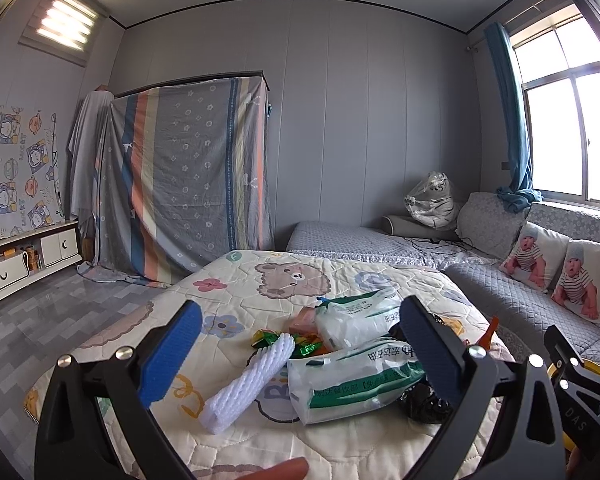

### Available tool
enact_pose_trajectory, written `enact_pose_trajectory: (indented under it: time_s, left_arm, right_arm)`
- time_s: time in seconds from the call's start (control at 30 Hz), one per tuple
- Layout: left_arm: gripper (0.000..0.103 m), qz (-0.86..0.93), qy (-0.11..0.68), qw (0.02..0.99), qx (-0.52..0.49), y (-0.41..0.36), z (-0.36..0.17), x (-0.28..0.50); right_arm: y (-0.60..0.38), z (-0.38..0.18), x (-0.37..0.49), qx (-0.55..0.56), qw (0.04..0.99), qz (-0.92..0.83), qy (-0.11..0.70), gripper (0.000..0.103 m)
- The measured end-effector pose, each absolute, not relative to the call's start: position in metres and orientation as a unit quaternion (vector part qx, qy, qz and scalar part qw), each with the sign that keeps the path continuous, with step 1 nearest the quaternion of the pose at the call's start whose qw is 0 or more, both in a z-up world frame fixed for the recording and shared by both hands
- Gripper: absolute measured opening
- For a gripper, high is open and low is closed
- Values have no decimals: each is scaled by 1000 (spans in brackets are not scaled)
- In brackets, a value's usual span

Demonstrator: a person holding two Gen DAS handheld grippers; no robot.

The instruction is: Collect trash

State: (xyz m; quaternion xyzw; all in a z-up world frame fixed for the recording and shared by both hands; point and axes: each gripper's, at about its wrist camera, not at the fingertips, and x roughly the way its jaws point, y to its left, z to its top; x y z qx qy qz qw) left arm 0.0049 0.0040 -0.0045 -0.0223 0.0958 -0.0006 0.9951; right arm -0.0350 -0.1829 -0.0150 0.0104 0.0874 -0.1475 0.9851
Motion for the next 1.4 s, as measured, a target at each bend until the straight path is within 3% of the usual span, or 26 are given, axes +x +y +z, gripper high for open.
enact_pose_trajectory:
  time_s: [1.4]
  left_arm:
    - [95, 2, 106, 994, -29, 10, -4, 6]
  right_arm:
    - [-184, -16, -34, 12, 984, -152, 90, 95]
